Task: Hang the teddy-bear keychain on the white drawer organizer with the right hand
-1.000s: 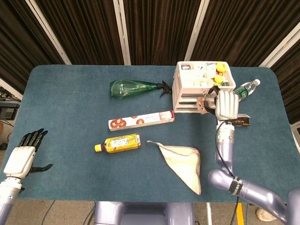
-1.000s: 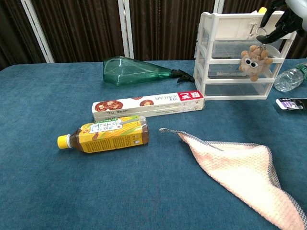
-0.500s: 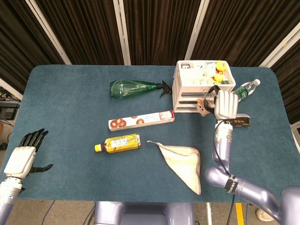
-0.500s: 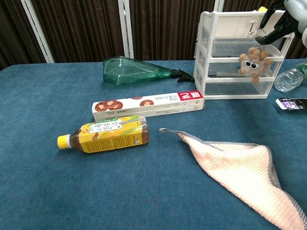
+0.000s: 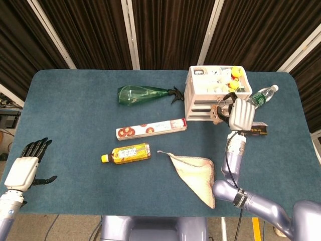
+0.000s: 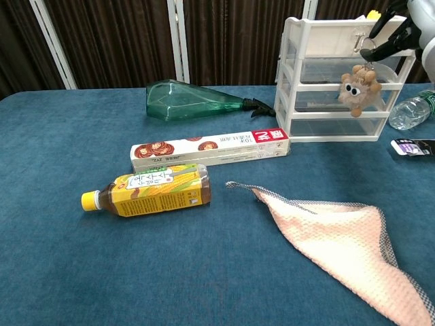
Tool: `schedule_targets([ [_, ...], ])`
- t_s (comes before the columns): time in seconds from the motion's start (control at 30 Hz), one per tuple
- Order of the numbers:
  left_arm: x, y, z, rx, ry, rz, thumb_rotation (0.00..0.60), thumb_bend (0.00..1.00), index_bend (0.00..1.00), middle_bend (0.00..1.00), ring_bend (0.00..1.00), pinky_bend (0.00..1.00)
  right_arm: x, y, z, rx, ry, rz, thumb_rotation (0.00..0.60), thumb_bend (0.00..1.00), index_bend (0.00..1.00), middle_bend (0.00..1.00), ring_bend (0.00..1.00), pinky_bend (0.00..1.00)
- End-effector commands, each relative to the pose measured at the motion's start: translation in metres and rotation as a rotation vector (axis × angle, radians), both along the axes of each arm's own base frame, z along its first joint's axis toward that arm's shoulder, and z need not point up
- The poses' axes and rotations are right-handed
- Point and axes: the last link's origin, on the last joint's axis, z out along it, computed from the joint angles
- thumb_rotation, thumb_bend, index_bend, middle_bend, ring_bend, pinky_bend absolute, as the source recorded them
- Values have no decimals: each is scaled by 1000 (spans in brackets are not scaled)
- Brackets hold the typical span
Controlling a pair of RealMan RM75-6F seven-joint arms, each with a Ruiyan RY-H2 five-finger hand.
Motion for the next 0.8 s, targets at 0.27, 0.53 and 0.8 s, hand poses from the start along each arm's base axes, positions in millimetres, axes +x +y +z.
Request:
schedule_targets([
  [0.27, 1, 0, 1, 5, -15, -3, 600, 86, 0, 0, 0, 0, 0, 3, -7, -26, -127, -53, 600, 283, 557, 1000, 1000, 840],
  [0.53, 4, -1, 0, 3, -30, -6, 600, 88, 0, 0, 0, 0, 1, 0, -1, -71, -229, -95, 600, 281, 561, 1000, 1000, 840],
  [0.8, 5, 0, 0, 5, -40, -6, 600, 87, 0, 0, 0, 0, 0, 0, -2, -76, -244, -114, 600, 278, 565, 1000, 1000, 840],
])
